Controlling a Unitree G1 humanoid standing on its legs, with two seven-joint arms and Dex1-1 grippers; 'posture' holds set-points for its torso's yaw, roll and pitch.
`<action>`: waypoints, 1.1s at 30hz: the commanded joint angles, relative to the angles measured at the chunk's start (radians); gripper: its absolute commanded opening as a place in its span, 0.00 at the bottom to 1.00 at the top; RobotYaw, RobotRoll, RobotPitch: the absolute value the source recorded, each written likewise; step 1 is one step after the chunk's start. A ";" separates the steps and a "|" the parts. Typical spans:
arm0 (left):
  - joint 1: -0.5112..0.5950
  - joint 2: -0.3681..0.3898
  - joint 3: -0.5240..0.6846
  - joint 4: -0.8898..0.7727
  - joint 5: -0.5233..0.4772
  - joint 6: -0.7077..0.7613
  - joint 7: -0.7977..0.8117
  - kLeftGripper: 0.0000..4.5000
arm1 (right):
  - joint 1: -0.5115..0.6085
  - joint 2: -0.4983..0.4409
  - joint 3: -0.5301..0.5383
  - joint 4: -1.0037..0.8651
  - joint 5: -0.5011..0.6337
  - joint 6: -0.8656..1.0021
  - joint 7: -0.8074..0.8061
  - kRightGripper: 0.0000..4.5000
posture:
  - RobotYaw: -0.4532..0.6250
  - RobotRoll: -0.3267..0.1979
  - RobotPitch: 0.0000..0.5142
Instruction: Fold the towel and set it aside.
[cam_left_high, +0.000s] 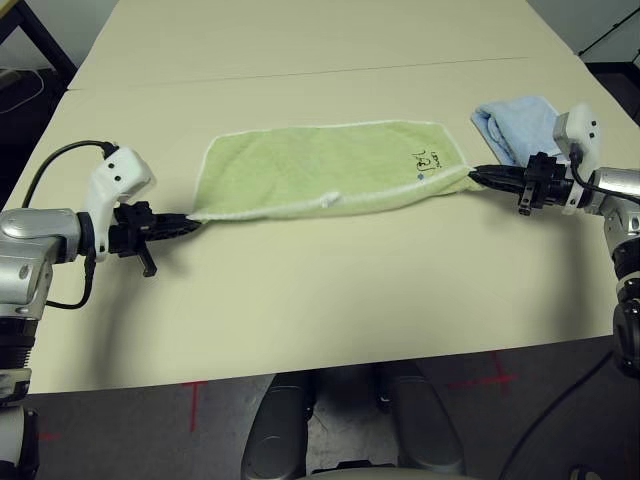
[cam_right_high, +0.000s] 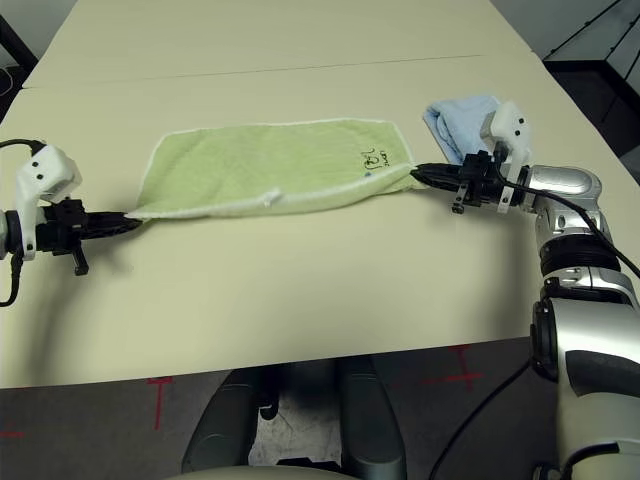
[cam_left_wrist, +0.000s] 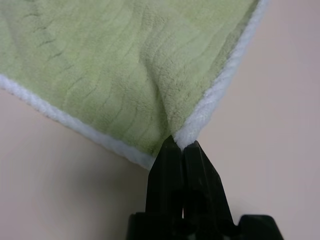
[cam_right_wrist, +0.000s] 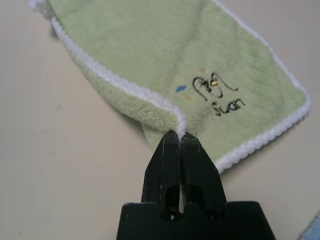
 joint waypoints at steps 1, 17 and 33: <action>0.014 0.021 -0.009 -0.020 -0.004 0.024 -0.030 0.01 | -0.006 -0.023 0.028 0.008 -0.022 -0.030 0.038 0.00 | 0.43 0.62 0.39; 0.052 0.172 -0.020 -0.096 -0.061 0.185 -0.238 0.01 | -0.066 -0.092 0.094 0.066 -0.086 -0.152 0.135 0.00 | 0.43 0.62 0.40; 0.050 0.261 -0.048 -0.037 -0.031 0.108 -0.342 0.01 | -0.020 -0.171 0.182 0.076 -0.002 -0.188 0.206 0.00 | 0.42 0.62 0.42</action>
